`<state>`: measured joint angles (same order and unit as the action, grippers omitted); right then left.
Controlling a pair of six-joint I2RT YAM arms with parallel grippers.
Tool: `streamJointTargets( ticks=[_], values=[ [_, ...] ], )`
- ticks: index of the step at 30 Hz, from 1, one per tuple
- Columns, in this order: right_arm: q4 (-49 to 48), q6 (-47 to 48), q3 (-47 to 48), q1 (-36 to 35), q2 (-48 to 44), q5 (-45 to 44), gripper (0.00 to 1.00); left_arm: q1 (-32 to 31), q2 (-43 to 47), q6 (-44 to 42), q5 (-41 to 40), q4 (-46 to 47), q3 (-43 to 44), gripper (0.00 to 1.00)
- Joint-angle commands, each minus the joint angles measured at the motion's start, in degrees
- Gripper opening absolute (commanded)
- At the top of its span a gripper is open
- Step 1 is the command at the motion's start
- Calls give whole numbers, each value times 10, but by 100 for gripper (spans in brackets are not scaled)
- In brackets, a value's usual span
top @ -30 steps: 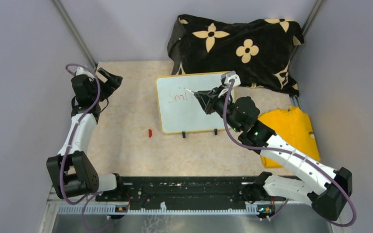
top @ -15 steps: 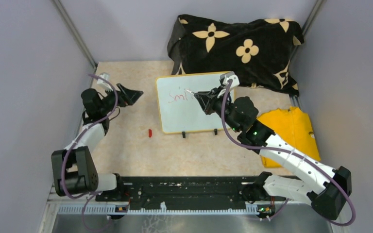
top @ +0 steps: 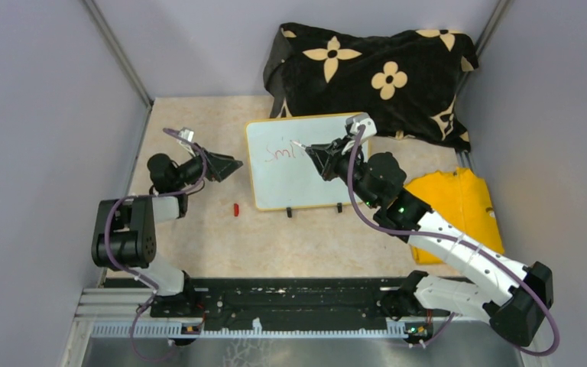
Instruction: Write a sentence on the whiteboard
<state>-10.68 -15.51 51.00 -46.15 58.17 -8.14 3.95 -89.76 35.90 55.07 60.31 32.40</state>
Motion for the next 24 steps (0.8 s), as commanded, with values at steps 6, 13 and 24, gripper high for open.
streamJointTargets(
  ticks=[6, 13, 24],
  values=[
    [-25, 3, 4, -6, 7, 4, 0, -29, -135, 159, 114, 342, 20, 82],
    [-18, -2, 9, -8, 16, 8, 0, -58, -176, 127, 126, 344, 25, 77],
    [-23, -9, 20, -10, 45, 5, 0, -68, -208, 97, 128, 325, 27, 67]
  ],
)
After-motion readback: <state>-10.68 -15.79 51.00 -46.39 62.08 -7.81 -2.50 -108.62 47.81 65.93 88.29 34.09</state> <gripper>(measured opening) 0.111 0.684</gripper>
